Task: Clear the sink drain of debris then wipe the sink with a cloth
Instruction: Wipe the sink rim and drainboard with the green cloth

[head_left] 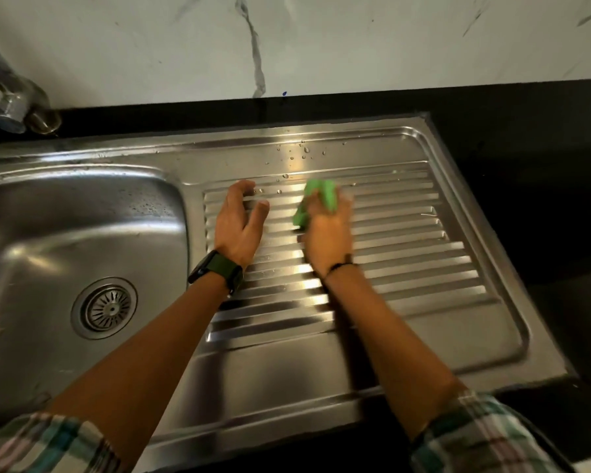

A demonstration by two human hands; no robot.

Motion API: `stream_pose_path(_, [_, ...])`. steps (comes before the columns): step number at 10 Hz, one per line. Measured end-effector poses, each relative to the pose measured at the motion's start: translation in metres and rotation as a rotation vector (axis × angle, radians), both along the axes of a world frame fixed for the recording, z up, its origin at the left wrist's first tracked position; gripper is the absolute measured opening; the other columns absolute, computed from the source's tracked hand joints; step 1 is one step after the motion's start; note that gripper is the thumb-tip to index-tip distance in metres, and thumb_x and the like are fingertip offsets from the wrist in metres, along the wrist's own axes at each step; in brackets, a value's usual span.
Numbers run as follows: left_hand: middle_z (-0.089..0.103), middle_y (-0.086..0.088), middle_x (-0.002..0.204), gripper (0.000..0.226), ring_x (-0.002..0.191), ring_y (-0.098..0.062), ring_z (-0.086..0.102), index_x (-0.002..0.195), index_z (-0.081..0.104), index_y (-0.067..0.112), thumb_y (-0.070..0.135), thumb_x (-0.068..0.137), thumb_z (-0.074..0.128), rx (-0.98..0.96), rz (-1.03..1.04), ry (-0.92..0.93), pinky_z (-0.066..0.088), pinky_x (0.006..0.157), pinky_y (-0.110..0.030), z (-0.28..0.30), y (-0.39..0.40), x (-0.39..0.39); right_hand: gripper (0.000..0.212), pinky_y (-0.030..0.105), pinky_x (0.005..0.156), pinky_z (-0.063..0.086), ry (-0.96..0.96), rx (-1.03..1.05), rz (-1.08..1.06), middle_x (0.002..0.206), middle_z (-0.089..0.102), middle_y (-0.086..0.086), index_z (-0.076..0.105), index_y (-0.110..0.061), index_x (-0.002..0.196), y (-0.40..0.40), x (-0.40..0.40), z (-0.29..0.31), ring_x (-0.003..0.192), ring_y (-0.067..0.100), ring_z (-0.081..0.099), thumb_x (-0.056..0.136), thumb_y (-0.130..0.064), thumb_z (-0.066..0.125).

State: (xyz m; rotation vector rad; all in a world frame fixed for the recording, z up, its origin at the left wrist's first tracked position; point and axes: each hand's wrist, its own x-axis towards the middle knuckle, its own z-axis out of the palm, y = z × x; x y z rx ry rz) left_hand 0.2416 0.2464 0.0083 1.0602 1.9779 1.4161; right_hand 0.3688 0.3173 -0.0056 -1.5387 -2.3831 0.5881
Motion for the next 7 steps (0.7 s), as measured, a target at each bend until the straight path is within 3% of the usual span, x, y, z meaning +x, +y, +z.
stream_pose_path(1, [0.054, 0.001, 0.111, 0.049, 0.095, -0.014, 0.056, 0.125, 0.043, 0.009, 0.033, 0.081, 0.040, 0.021, -0.017, 0.004, 0.047, 0.078, -0.025, 0.003, 0.001, 0.001, 0.056, 0.042, 0.119, 0.008, -0.139, 0.174, 0.198, 0.156, 0.019, 0.007, 0.025, -0.020, 0.145, -0.027, -0.048, 0.000, 0.145, 0.030, 0.007, 0.092, -0.022, 0.042])
stream_pose_path(2, [0.054, 0.013, 0.098, 0.043, 0.084, 0.002, 0.054, 0.124, 0.044, 0.011, 0.029, 0.085, 0.042, 0.020, -0.036, 0.021, 0.044, 0.069, -0.015, 0.000, -0.001, 0.001, 0.058, 0.046, 0.118, 0.002, -0.110, 0.216, 0.432, 0.153, 0.029, -0.002, 0.031, -0.023, 0.142, -0.015, -0.032, -0.001, 0.145, 0.034, 0.007, 0.088, -0.021, 0.051])
stream_pose_path(3, [0.055, 0.011, 0.098, 0.044, 0.084, -0.004, 0.056, 0.125, 0.043, 0.014, 0.031, 0.084, 0.044, 0.015, -0.041, -0.022, 0.045, 0.069, -0.018, -0.003, -0.005, -0.002, 0.062, 0.048, 0.116, 0.010, -0.177, 0.222, 0.183, 0.149, 0.036, 0.008, 0.035, -0.025, 0.140, 0.032, 0.031, 0.002, 0.142, 0.036, 0.015, 0.082, -0.017, 0.057])
stream_pose_path(4, [0.054, 0.002, 0.112, 0.050, 0.092, -0.014, 0.057, 0.125, 0.042, 0.014, 0.034, 0.080, 0.043, 0.033, -0.048, -0.063, 0.047, 0.076, -0.023, -0.004, -0.005, -0.005, 0.062, 0.052, 0.117, 0.002, -0.285, 0.190, -0.153, 0.151, 0.029, 0.016, 0.030, -0.019, 0.143, 0.090, 0.111, 0.008, 0.143, 0.039, 0.009, 0.083, -0.012, 0.049])
stream_pose_path(5, [0.052, 0.001, 0.118, 0.051, 0.100, -0.017, 0.055, 0.127, 0.041, 0.014, 0.033, 0.080, 0.044, 0.042, -0.045, -0.070, 0.045, 0.078, -0.020, -0.005, -0.004, -0.008, 0.058, 0.052, 0.116, 0.001, -0.331, 0.224, -0.140, 0.149, 0.031, 0.018, 0.036, -0.011, 0.138, 0.113, 0.134, 0.009, 0.143, 0.041, 0.006, 0.082, -0.005, 0.046])
stream_pose_path(7, [0.052, 0.002, 0.120, 0.054, 0.102, -0.015, 0.053, 0.129, 0.041, 0.011, 0.033, 0.079, 0.045, 0.059, -0.023, -0.051, 0.041, 0.075, -0.012, -0.009, 0.000, -0.008, 0.052, 0.051, 0.117, 0.012, -0.230, 0.170, -0.134, 0.135, 0.041, 0.034, 0.037, 0.004, 0.135, 0.086, 0.070, 0.008, 0.137, 0.045, 0.020, 0.084, -0.005, 0.046])
